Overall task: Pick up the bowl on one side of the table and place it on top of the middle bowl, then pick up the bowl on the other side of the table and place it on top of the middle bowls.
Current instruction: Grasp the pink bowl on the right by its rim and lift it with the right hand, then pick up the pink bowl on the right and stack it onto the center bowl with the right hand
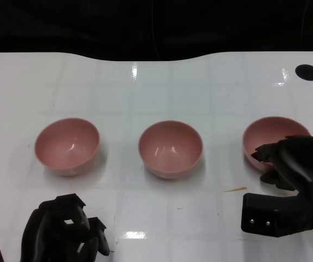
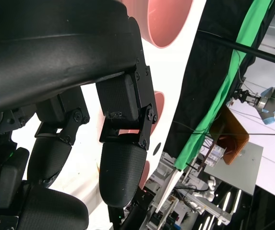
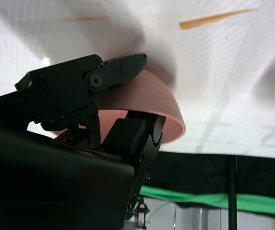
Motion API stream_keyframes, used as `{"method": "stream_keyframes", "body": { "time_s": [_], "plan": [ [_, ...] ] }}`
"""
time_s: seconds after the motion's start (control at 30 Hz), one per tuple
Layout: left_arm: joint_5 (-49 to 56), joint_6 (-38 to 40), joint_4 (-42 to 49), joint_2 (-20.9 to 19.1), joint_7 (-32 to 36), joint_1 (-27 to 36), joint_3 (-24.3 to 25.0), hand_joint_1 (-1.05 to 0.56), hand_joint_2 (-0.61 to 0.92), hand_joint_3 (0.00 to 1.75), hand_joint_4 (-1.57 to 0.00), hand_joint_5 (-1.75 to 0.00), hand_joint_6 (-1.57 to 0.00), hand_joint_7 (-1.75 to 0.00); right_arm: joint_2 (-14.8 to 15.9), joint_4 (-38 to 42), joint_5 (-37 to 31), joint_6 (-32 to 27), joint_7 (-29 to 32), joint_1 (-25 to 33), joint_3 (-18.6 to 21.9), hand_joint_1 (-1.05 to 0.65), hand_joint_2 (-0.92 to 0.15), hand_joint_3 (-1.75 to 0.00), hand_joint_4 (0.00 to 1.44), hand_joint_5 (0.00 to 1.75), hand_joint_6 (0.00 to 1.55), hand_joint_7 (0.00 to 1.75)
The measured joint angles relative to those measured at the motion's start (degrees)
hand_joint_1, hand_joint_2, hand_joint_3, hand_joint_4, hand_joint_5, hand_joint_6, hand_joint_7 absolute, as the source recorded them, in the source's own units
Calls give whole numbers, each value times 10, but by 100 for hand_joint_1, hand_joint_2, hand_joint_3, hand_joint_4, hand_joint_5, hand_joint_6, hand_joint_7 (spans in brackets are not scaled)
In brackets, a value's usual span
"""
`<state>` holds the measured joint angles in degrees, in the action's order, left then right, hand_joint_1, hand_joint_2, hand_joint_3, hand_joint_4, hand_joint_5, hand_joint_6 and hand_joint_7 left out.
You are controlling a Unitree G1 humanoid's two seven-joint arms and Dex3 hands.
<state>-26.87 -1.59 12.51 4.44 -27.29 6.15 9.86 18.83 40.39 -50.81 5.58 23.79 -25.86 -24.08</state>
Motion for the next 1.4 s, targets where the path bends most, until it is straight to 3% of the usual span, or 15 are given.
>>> {"method": "stream_keyframes", "body": {
  "time_s": [0.13, 0.17, 0.2, 0.23, 0.27, 0.4, 0.53, 0.73, 0.93, 1.4],
  "plan": [
    [0, 0, 0, 0, 0, 0, 0, -83, -59, 175, -157, -110, -157, -97, -5, 49, 1, 30, 62, -16, -10, -16, -91, -5, 94, 175, 135, 11],
    [0, 0, 0, 0, 0, 0, 0, -83, -59, 175, -157, -110, -157, -97, -6, 58, 1, 36, 74, -18, -11, -18, -75, -45, 94, 175, 110, 86],
    [0, 0, 0, 0, 0, 0, -1, -83, -58, 175, -157, -110, -157, -97, -6, 63, 3, 44, 85, -19, -11, -18, -60, -76, 93, 175, 91, 129],
    [0, 0, 0, 0, 0, 0, -1, -83, -58, 175, -157, -110, -157, -97, -6, 66, 7, 51, 95, -20, -11, -18, -52, -93, 93, 175, 82, 151],
    [0, 0, 0, 0, 0, 0, -1, -83, -58, 175, -157, -110, -157, -96, -6, 66, 10, 57, 102, -21, -11, -19, -48, -105, 93, 175, 76, 157],
    [0, 0, 0, 0, 0, 0, -1, -83, -58, 175, -157, -110, -157, -96, -3, 42, 20, 65, 104, -20, -9, -21, -46, -113, 92, 175, 69, 171],
    [0, 0, 0, 0, 0, 0, -1, -83, -58, 175, -157, -109, -157, -95, 5, -13, 29, 64, 95, -16, -6, -23, -53, -110, 93, 175, 71, 164],
    [-1, 0, 0, 0, 0, 0, -1, -82, -58, 175, -157, -109, -157, -95, 16, -109, 35, 54, 53, 9, 3, -24, -49, -111, 95, 175, 70, 172],
    [-1, -1, 0, 0, 0, 0, -1, -82, -58, 175, -157, -110, -157, -95, 16, -183, 44, 47, 13, 27, 16, -25, -46, -114, 94, 175, 72, 164],
    [-1, -8, 1, 0, -1, 0, -2, -82, -57, 175, -157, -108, -157, -95, -3, -261, 75, 72, -53, 34, 24, -22, -41, -131, 96, 175, 75, 172]
  ]
}}
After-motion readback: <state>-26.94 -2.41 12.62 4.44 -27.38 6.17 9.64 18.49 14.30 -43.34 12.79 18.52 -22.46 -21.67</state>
